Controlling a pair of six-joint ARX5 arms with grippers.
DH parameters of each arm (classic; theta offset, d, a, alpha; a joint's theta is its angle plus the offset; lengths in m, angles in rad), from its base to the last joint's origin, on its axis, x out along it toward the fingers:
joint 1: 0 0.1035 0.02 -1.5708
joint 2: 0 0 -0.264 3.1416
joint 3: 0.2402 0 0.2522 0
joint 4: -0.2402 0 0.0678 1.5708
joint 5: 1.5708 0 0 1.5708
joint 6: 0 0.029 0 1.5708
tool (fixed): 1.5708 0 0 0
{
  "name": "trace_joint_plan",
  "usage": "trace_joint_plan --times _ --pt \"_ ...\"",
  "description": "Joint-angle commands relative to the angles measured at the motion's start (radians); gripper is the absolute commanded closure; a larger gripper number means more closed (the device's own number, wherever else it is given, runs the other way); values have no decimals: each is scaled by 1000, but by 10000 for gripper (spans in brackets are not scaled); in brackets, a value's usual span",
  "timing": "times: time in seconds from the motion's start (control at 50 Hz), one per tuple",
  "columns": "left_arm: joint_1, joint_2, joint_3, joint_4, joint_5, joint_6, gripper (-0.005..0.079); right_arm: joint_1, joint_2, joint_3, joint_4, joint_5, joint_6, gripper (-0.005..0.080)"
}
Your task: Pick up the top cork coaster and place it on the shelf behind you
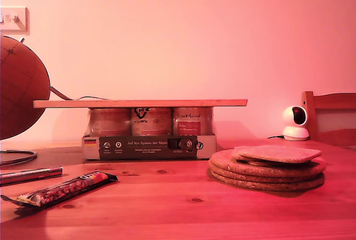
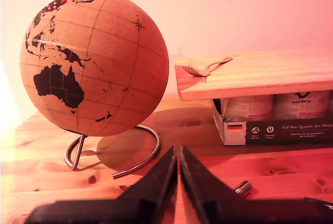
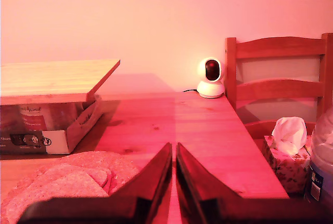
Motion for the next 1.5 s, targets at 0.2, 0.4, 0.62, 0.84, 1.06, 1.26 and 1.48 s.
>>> trace_joint_plan --times 0.2,0.4,0.62,0.84,1.06,1.26,1.48 --pt "89 -14 -33 55 177 -150 766 -47 -6 53 14 -185 276 764" --pt "85 -14 -26 132 230 -180 766 -47 -6 77 35 -220 294 764" --pt "53 -14 62 128 394 -196 766 -16 28 231 -175 -375 378 764" --pt "12 -14 79 58 456 -143 766 27 170 333 -368 -468 199 762" --pt "-51 -14 79 11 579 -133 766 88 311 425 -476 -507 -250 708" --pt "-124 -6 79 -46 583 -124 766 130 435 446 -503 -424 -603 651" --pt "-221 -6 79 -97 511 -177 766 198 601 446 -453 -372 -871 519"
